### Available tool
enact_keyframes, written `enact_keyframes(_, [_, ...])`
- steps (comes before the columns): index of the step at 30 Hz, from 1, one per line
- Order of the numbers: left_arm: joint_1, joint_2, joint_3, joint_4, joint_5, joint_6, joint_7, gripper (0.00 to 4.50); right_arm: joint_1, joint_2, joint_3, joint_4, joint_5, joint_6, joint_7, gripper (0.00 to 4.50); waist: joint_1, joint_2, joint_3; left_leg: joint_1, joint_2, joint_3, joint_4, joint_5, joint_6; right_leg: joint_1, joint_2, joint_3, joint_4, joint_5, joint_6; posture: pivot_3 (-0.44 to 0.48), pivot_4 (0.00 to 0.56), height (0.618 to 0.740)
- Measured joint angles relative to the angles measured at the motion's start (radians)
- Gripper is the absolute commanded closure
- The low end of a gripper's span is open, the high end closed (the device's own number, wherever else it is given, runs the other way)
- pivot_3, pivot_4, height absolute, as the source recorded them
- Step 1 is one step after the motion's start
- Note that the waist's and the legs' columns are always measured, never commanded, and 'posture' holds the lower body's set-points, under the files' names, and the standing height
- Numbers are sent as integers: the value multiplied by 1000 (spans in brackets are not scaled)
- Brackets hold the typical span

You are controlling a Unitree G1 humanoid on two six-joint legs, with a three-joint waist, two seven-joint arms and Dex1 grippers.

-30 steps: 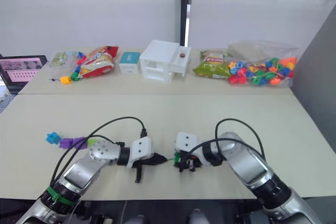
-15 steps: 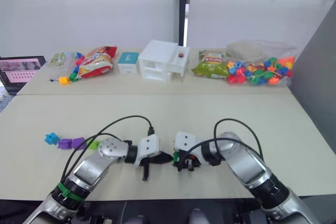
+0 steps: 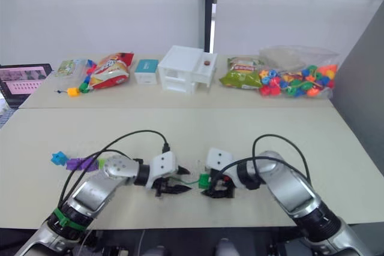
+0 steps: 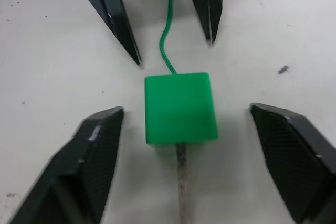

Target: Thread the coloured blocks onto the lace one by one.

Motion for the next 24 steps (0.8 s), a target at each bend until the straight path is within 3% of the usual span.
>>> enact_keyframes(6, [-37,-54,-22,-7,-22,21,0,1313,77,-77,-64,-56,34,21,-11,0,11,0,0,-1,0,0,0,0,0,0,0,0,-1,0,0,0,150,740])
enact_keyframes(14, [-103,-149,-109,126,20,-34,-6,1313,159,-100,-88,-57,30,7,-72,0,8,0,0,0,0,1,0,0,0,0,0,0,-1,0,0,0,150,740])
enact_keyframes(20, [-122,-150,-122,178,46,-89,-34,3149,166,-99,-88,-57,31,-4,-91,0,10,0,0,0,0,1,0,0,0,1,0,0,-1,0,0,0,150,740])
enact_keyframes(24, [-122,-155,-123,178,46,-94,-50,3306,167,-94,-87,-57,32,-6,-99,0,9,0,0,0,0,1,0,0,0,1,0,0,-1,0,0,0,150,740])
